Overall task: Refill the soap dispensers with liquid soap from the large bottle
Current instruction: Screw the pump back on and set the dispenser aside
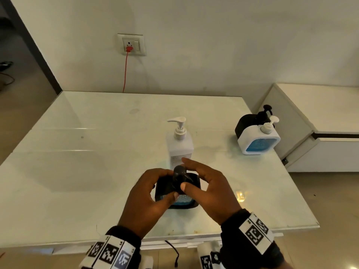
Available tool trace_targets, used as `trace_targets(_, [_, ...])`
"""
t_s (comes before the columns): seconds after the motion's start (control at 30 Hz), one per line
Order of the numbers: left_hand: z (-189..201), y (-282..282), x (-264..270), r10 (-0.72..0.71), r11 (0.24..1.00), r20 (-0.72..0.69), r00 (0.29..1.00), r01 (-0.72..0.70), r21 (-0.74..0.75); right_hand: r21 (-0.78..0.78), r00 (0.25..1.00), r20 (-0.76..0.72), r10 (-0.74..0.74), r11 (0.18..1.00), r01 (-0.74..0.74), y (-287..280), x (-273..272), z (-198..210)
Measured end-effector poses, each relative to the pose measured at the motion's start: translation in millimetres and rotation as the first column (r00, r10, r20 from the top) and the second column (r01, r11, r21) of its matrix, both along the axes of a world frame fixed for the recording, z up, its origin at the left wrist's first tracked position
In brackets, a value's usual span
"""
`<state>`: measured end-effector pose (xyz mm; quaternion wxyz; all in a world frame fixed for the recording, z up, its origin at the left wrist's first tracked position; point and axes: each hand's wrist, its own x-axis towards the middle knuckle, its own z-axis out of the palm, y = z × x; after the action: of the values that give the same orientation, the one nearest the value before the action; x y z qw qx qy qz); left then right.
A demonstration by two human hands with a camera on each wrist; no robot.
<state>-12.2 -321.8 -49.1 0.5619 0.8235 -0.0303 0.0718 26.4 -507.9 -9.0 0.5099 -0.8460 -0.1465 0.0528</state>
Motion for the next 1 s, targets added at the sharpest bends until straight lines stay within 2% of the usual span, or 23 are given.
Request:
trace_targets(0.17, [1, 0, 1, 0.006, 1.0, 0.016, 1.0, -0.006, 0.021, -0.04, 0.999, 0.019, -0.03, 0.999, 0.031, 1, 4, -6])
trace_targets(0.33, [0, 0, 0, 0.009, 1.0, 0.005, 1.0, -0.009, 0.028, 0.017, 1.0, 0.012, 0.027, 0.999, -0.028, -5, 5, -5])
trace_targets(0.53, [-2, -1, 0, 0.039, 0.999, -0.013, 0.999, -0.039, 0.029, -0.024, 0.999, 0.036, -0.019, 1.0, 0.02, 1, 6, -9])
trace_targets(0.67, [-1, -1, 2, 0.043, 0.999, -0.053, 0.998, -0.041, 0.026, -0.003, 0.998, -0.011, 0.065, 0.998, -0.065, -4, 7, -6])
trace_targets(0.83, [-1, -1, 0, 0.039, 0.998, -0.045, 0.998, -0.037, 0.042, -0.044, 1.0, 0.028, 0.0, 0.999, 0.002, 4, 4, -4])
trace_targets(1.0, [-3, 0, 0, 0.028, 0.998, -0.064, 0.998, -0.024, 0.051, 0.024, 0.996, -0.014, 0.089, 0.996, -0.089, -4, 4, 1])
